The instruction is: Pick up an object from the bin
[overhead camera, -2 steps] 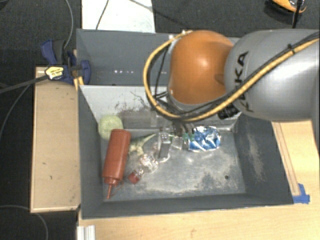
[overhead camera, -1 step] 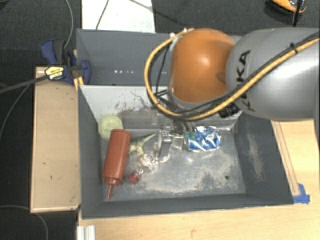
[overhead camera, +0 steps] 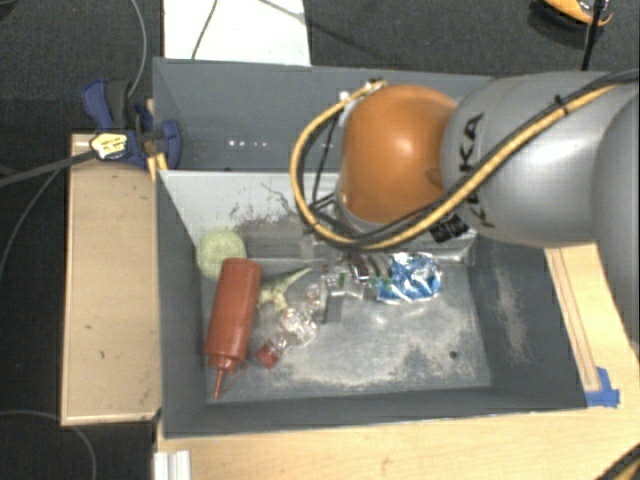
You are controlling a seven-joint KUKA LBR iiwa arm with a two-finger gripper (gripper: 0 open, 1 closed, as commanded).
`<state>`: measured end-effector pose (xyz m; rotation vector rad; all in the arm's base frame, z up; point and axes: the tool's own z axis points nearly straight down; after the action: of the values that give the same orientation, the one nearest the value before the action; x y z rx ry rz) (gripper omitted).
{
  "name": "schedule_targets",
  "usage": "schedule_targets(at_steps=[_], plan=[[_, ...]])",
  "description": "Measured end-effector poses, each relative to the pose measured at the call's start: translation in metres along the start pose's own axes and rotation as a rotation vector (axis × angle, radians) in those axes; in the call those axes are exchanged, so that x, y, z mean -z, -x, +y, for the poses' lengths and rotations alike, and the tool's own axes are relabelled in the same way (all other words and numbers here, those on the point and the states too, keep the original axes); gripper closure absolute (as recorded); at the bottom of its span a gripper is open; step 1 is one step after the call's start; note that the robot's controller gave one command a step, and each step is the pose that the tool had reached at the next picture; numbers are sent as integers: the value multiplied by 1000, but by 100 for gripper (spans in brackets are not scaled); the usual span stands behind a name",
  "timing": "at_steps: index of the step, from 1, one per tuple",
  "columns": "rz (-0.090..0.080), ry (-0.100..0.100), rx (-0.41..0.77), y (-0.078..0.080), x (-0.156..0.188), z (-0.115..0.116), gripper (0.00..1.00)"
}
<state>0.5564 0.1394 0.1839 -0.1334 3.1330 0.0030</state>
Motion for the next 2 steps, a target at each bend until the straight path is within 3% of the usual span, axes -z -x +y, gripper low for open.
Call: schedule_targets(at_steps=[1, 2], plan=[[5, 0, 296, -2, -22, -21, 0], [-1, 1, 334, 10, -61, -17, 0]])
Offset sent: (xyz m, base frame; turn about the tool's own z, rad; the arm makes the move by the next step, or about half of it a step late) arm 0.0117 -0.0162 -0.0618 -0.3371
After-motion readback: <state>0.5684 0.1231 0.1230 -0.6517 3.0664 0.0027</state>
